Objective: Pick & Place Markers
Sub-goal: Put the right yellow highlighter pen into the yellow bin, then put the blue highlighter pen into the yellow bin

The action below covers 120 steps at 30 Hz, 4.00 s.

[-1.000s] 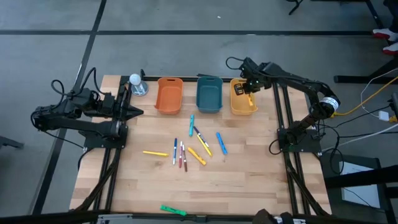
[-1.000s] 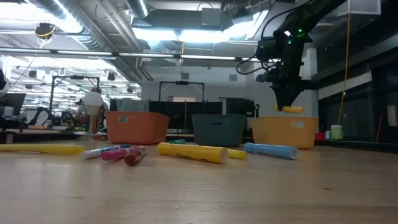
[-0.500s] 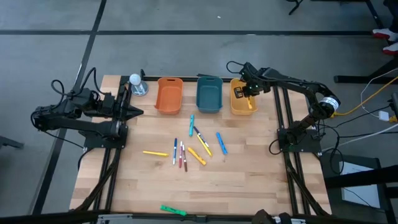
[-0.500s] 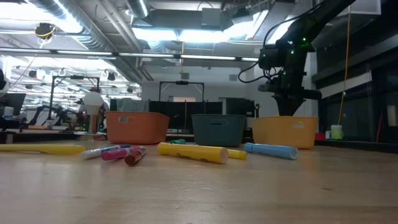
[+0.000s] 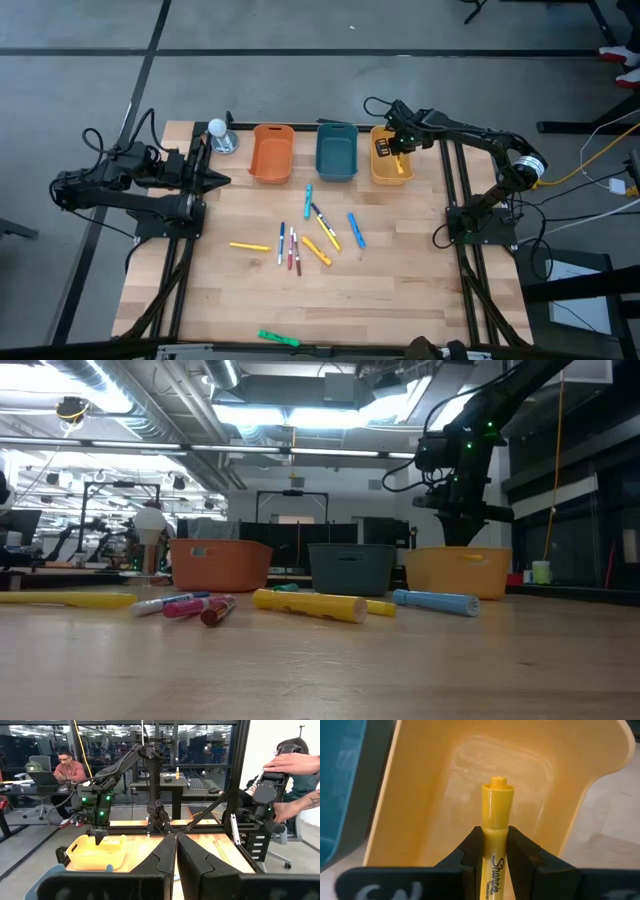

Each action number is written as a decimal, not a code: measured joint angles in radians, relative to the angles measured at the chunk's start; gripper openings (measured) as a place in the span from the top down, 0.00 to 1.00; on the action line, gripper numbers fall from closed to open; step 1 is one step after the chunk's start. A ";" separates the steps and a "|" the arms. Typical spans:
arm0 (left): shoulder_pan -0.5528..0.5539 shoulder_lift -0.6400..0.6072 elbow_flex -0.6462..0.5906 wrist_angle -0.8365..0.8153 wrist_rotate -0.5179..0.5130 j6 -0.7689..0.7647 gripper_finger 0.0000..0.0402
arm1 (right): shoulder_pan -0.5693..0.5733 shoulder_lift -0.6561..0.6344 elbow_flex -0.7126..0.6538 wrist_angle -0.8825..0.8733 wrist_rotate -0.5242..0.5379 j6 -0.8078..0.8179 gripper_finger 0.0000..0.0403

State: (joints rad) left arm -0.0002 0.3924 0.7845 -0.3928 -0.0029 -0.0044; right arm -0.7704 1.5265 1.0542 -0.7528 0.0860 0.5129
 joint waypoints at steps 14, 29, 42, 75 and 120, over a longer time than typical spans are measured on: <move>0.000 0.000 0.000 0.000 0.000 0.000 0.97 | -0.010 0.035 0.000 0.001 0.000 0.003 0.84; 0.000 0.000 0.000 0.000 0.000 0.000 0.97 | -0.016 0.130 0.000 0.007 0.000 -0.001 0.84; 0.000 0.000 0.000 0.000 0.000 0.000 0.97 | -0.016 0.136 0.000 0.011 0.000 -0.010 0.73; 0.000 0.000 0.000 0.000 0.000 0.000 0.97 | 0.022 -0.098 0.000 0.008 -0.011 -0.028 0.70; 0.000 0.000 0.000 0.000 0.000 0.000 0.97 | 0.382 -0.236 0.386 0.008 0.027 -0.134 0.70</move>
State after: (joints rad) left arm -0.0002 0.3926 0.7845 -0.3927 -0.0032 -0.0044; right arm -0.3888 1.2903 1.4405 -0.7449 0.1131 0.3788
